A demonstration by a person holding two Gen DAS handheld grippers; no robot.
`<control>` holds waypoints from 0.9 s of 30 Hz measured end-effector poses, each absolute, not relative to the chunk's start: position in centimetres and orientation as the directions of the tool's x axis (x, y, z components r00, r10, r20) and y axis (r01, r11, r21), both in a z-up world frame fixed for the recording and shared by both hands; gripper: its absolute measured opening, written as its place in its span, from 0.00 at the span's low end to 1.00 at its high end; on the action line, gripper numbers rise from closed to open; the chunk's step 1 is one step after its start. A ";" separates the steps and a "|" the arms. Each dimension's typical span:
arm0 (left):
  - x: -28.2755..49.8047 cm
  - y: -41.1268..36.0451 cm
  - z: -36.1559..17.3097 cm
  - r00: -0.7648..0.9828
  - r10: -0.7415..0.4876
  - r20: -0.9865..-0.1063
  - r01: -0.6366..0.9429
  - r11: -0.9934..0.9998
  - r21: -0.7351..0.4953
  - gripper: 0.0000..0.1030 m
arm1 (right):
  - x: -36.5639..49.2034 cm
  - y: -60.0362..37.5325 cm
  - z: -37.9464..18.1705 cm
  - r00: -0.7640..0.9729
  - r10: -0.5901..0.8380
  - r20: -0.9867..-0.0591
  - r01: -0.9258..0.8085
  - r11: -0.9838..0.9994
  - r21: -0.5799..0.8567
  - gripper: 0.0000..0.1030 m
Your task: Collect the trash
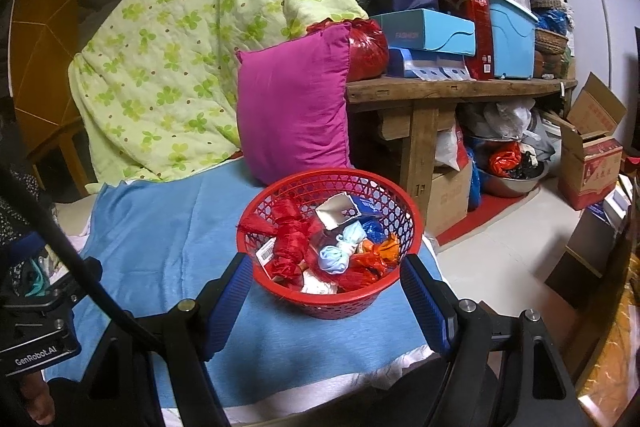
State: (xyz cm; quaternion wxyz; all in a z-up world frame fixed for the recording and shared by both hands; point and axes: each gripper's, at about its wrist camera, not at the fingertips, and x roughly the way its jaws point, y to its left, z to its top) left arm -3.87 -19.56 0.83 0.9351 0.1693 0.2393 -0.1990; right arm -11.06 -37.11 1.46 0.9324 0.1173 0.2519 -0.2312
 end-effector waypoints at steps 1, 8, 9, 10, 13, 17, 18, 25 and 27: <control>-3.9 -19.7 0.8 0.806 -0.291 -0.515 0.454 0.862 0.223 0.98 | -11.1 -37.1 1.4 0.766 -0.374 -0.523 0.492 0.864 0.102 0.76; -4.0 -20.4 0.6 0.803 -0.293 -0.519 0.464 0.854 0.235 0.98 | -11.2 -37.4 1.3 0.764 -0.379 -0.523 0.494 0.864 0.097 0.76; -4.0 -20.5 0.5 0.801 -0.295 -0.520 0.466 0.853 0.233 0.98 | -11.2 -37.4 1.2 0.763 -0.379 -0.524 0.495 0.864 0.096 0.76; -3.9 -20.6 0.5 0.800 -0.297 -0.521 0.468 0.853 0.232 0.98 | -11.2 -37.4 1.1 0.762 -0.379 -0.525 0.495 0.864 0.095 0.76; -3.7 -20.8 0.4 0.796 -0.303 -0.525 0.474 0.850 0.228 0.98 | -11.1 -37.5 0.9 0.758 -0.383 -0.527 0.498 0.863 0.089 0.76; -3.5 -20.9 0.4 0.791 -0.314 -0.525 0.485 0.845 0.225 0.98 | -10.8 -37.5 0.9 0.753 -0.391 -0.529 0.504 0.860 0.081 0.76; -3.4 -21.0 0.4 0.790 -0.317 -0.524 0.487 0.844 0.224 0.98 | -10.7 -37.4 1.0 0.753 -0.394 -0.528 0.505 0.859 0.079 0.76; -2.8 -21.0 0.4 0.774 -0.370 -0.514 0.525 0.829 0.193 0.98 | -9.7 -36.8 1.4 0.742 -0.425 -0.518 0.516 0.856 0.039 0.76; -2.3 -20.7 0.1 0.772 -0.375 -0.513 0.523 0.834 0.177 0.98 | -9.1 -36.5 1.5 0.738 -0.433 -0.518 0.519 0.855 0.024 0.76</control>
